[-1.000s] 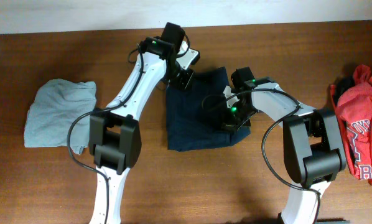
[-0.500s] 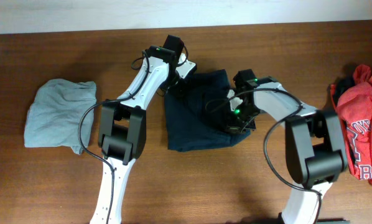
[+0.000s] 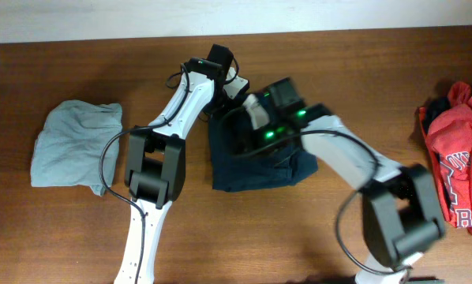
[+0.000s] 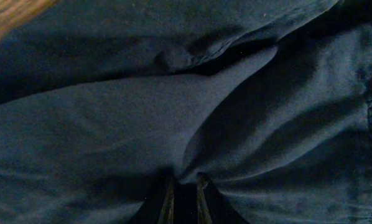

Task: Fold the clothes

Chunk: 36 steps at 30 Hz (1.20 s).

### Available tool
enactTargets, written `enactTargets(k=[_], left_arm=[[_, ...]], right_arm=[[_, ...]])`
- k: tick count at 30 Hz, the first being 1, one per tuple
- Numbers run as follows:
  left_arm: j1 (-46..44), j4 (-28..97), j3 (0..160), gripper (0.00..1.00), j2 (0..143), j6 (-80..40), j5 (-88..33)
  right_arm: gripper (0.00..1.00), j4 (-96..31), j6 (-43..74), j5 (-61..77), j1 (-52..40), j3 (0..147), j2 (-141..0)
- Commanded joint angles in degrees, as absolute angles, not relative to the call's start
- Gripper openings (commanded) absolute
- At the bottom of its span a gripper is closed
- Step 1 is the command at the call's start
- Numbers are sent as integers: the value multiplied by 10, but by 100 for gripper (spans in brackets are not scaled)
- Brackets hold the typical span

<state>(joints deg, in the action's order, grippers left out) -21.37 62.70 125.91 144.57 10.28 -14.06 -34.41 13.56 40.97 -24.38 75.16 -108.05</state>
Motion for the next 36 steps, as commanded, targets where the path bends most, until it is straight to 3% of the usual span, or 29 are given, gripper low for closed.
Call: enactTargets(k=[1, 11, 17, 21, 29, 36], left_arm=[[-206, 633, 1253, 14, 1480, 99, -96], [-200, 637, 1253, 14, 1480, 100, -96], [-197, 639, 1253, 14, 1480, 100, -96], [-197, 639, 1253, 14, 1480, 99, -96], [-197, 655, 1253, 14, 1480, 99, -96], [-197, 652, 1253, 14, 1480, 100, -96]], right_arm=[[4, -336, 185, 364, -273, 750, -1140], [4, -511, 140, 356, -303, 748, -1161], [4, -473, 112, 367, -299, 749, -1004], [4, -421, 129, 299, -269, 749, -897], [4, -427, 141, 216, -253, 715, -1027], [4, -557, 203, 60, -170, 703, -1101]])
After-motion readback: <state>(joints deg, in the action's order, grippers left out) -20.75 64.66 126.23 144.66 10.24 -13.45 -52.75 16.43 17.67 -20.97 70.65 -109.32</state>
